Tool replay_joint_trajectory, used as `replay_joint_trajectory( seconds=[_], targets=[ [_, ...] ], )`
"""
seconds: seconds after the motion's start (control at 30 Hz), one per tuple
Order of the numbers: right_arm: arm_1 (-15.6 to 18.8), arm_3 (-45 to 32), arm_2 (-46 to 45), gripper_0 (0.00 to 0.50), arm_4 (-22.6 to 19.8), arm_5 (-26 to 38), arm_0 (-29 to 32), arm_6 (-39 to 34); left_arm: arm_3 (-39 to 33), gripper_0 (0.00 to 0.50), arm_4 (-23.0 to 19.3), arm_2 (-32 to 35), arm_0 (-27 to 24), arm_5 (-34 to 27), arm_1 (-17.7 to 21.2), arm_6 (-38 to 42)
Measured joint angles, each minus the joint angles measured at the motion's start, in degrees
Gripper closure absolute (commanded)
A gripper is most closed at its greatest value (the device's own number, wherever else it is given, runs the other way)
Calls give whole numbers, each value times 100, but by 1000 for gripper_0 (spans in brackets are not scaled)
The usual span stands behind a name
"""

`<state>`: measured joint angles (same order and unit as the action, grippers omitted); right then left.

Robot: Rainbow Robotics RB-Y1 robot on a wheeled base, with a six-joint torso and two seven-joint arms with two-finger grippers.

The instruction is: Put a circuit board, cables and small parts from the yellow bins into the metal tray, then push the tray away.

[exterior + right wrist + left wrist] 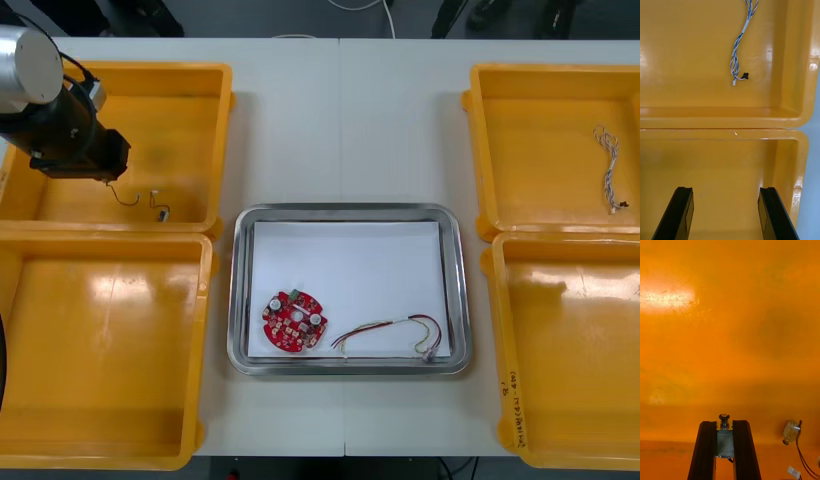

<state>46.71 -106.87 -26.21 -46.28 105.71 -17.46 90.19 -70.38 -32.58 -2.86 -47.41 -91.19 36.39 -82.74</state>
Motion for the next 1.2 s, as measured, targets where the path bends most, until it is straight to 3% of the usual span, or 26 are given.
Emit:
replay_joint_trajectory(
  seconds=[0.3,0.6,0.8,1.2],
  targets=[
    [1,591,17,0,228,-16,-296,-43,-1098,500,87,138,96,-848,-65,1],
    [1,1387,317,0,421,-22,-1040,-676,-2155,500,416,148,149,-1790,-519,42],
    [1,1872,590,0,519,-322,-1421,-834,-2817,500,760,148,239,-1831,-944,294],
    [2,2976,1088,0,685,-1206,-1941,-832,-3329,500,938,-495,258,-1837,-1384,2073]
  ],
)
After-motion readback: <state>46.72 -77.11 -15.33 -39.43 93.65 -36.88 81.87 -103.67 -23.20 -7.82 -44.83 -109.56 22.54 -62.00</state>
